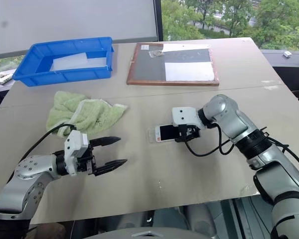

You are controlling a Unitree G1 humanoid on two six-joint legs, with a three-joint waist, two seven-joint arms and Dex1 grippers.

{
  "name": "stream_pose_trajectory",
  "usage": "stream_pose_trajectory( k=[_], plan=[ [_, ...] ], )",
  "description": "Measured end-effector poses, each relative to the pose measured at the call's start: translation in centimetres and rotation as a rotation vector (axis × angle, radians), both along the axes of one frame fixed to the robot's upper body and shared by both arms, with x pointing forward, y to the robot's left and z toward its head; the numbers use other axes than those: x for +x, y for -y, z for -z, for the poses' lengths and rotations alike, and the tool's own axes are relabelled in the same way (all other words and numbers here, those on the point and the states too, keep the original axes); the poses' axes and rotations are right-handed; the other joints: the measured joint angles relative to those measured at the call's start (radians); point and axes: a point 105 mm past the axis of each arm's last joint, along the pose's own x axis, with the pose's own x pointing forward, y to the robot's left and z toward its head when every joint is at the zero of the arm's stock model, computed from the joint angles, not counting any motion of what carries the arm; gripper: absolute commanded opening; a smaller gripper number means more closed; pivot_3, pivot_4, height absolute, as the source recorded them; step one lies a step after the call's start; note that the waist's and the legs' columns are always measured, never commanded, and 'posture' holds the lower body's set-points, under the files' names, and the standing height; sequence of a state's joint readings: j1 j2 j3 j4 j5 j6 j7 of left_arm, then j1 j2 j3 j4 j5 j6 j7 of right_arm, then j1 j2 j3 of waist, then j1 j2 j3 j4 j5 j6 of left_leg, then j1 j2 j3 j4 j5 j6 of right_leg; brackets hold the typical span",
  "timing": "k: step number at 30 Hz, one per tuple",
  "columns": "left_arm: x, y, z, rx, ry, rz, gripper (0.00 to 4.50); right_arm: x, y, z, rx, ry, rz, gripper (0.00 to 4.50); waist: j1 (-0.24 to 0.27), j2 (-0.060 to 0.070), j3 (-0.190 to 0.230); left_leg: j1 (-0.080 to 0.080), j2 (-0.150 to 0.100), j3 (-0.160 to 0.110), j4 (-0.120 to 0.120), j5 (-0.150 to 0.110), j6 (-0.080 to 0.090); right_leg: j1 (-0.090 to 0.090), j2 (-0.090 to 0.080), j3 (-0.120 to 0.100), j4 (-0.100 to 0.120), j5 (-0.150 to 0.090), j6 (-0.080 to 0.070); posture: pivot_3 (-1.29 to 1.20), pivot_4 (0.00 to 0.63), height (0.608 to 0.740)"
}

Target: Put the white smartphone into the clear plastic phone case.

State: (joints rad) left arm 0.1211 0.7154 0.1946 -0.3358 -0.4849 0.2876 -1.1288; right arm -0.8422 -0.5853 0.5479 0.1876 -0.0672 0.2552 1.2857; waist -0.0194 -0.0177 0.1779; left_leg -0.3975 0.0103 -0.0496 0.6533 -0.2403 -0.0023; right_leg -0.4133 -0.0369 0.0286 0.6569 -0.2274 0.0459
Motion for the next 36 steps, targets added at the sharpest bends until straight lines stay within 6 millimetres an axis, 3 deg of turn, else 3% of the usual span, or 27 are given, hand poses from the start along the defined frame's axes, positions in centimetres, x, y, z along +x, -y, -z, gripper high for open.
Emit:
stream_pose_trajectory(
  k=[26, 29, 33, 36],
  plan=[
    [-0.4, -0.6, 0.5, -0.023, 0.012, -0.060, 4.21, 0.7, -0.8, 0.1, -0.070, -0.003, -0.069, 2.93, -0.001, 0.001, 0.000, 0.000, 0.000, 0.000, 0.000, 0.000, 0.000, 0.000, 0.000, 0.000, 0.000, 0.000, 0.000, 0.00, 0.150, 0.740],
    [-0.2, -0.3, 0.5, -0.022, 0.018, -0.056, 4.21, 0.6, -0.8, 0.2, -0.072, -0.019, -0.066, 4.31, -0.001, 0.001, 0.000, 0.000, 0.000, 0.000, 0.000, 0.000, 0.000, 0.000, 0.000, 0.000, 0.001, 0.000, 0.000, 0.00, 0.150, 0.740],
    [0.1, -0.4, 0.5, -0.022, 0.022, -0.066, 4.21, 0.2, -0.9, 0.8, -0.067, -0.039, -0.077, 4.41, -0.001, 0.001, 0.001, 0.000, 0.000, 0.000, 0.000, 0.000, 0.000, 0.000, 0.000, 0.000, 0.001, 0.000, 0.000, 0.00, 0.150, 0.740],
    [0.3, -0.5, 0.6, -0.024, 0.016, -0.070, 4.21, 0.2, -1.3, 0.0, -0.034, -0.003, -0.080, 4.41, -0.001, 0.002, 0.001, 0.000, 0.000, 0.000, 0.000, 0.000, 0.000, 0.000, 0.000, 0.000, 0.001, 0.000, 0.001, 0.00, 0.150, 0.740]
  ],
)
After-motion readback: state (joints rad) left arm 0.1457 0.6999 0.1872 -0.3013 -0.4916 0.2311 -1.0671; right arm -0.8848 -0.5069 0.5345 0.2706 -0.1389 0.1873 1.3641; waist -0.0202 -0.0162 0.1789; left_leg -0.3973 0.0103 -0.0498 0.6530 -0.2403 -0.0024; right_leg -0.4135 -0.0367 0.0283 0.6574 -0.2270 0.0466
